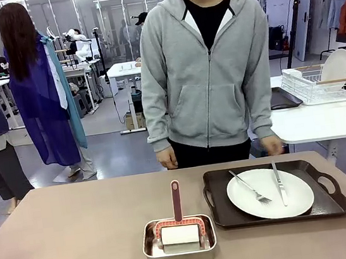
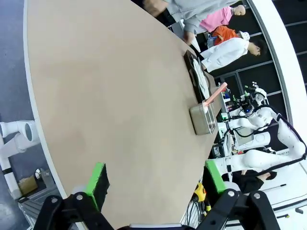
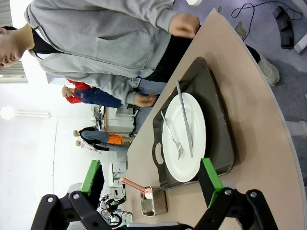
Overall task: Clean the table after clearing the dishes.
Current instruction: When the right (or left) Handle tray is removed, use the right hand (or left hand) to clean the right (or left) side of the table with the Lint Roller.
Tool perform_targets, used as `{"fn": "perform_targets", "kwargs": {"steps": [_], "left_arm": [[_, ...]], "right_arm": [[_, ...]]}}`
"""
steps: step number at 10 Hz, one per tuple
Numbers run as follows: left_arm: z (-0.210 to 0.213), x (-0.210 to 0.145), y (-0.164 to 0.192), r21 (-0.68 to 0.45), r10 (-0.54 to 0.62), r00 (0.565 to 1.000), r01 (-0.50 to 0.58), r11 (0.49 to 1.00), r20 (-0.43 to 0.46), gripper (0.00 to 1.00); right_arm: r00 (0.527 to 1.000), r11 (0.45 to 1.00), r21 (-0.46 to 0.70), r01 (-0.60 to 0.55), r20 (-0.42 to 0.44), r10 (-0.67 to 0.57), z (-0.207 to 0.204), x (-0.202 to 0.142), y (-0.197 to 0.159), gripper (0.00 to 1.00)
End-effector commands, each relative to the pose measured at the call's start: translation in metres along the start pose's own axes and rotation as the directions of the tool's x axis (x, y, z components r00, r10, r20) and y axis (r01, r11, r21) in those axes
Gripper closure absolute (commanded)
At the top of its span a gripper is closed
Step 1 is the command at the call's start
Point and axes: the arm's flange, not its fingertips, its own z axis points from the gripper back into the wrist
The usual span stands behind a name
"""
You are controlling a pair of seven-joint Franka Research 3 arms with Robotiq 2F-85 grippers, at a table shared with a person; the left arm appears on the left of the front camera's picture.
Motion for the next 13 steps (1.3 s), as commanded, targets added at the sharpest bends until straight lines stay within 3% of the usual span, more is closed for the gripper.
{"fn": "perform_targets", "kwargs": {"steps": [1, 13], "left_arm": [[0.0039, -0.0018, -0.0037, 0.007, 0.005, 1.0, -0.004, 1.0, -0.015, 0.0], [0.0039, -0.0018, -0.0037, 0.007, 0.005, 1.0, -0.004, 1.0, -0.015, 0.0]], "right_arm": [[1.0, 1.0, 0.006, -0.003, 0.001, 0.003, 0.0008, -0.0005, 0.0018, 0.0], [1.0, 1.0, 0.006, -0.003, 0.001, 0.003, 0.0008, -0.0005, 0.0018, 0.0]]}}
